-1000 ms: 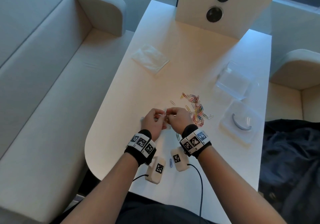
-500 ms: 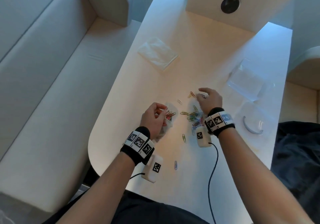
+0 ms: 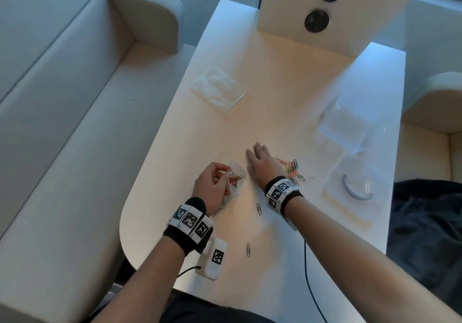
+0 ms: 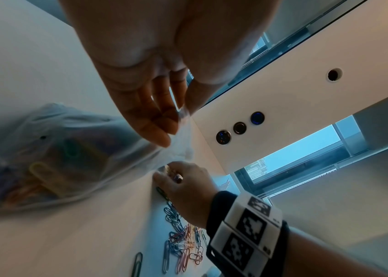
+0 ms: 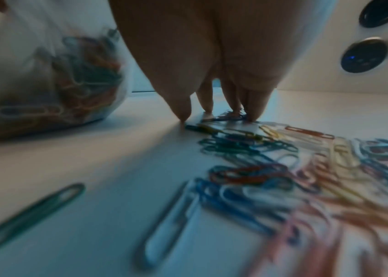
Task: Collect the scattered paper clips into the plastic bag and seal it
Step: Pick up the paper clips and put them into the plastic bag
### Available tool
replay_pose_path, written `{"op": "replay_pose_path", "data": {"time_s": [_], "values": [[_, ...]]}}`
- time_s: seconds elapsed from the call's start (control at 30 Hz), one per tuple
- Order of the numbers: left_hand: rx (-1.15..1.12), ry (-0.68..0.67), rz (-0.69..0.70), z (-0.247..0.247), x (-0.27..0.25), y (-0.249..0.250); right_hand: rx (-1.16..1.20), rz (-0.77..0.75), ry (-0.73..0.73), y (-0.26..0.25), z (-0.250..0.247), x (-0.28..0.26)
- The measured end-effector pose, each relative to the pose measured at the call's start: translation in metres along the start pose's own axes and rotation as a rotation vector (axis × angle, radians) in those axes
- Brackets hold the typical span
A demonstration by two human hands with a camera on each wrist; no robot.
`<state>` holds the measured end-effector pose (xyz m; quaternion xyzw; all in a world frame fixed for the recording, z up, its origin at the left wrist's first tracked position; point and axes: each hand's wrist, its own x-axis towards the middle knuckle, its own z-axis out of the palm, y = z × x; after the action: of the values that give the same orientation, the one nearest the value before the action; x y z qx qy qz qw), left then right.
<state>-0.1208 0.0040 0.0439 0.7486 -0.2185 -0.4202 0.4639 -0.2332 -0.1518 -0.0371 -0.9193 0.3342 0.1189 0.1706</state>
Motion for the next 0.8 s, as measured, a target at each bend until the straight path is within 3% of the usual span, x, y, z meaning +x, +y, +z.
{"op": "replay_pose_path", "data": {"time_s": [0.1,0.33,0.47,0.57,0.63,0.67,0.73,0.8], "values": [[-0.005,-0.002,-0.009,0.004,-0.003,0.001,-0.003,-0.121,0.154,0.007,0.003,-0.009],[0.024,-0.016,-0.012,0.012,-0.009,-0.001,0.063,0.009,0.148,0.023,-0.008,-0.016],[0.009,-0.014,-0.032,0.014,-0.011,-0.002,0.518,0.418,0.307,0.044,-0.020,-0.029],[0.004,-0.011,-0.031,0.016,-0.012,-0.002,1.156,0.729,0.317,0.051,-0.029,-0.046],[0.004,-0.004,-0.036,0.018,-0.011,-0.003,1.728,0.690,0.308,0.043,-0.041,-0.058],[0.006,0.000,-0.039,0.020,-0.010,-0.004,1.893,0.628,0.287,0.037,-0.047,-0.064],[0.009,0.011,-0.042,0.024,-0.008,-0.005,1.950,0.486,0.198,0.018,-0.057,-0.074],[0.003,0.006,-0.038,0.029,-0.009,-0.004,1.797,0.378,0.155,-0.004,-0.062,-0.084]]}}
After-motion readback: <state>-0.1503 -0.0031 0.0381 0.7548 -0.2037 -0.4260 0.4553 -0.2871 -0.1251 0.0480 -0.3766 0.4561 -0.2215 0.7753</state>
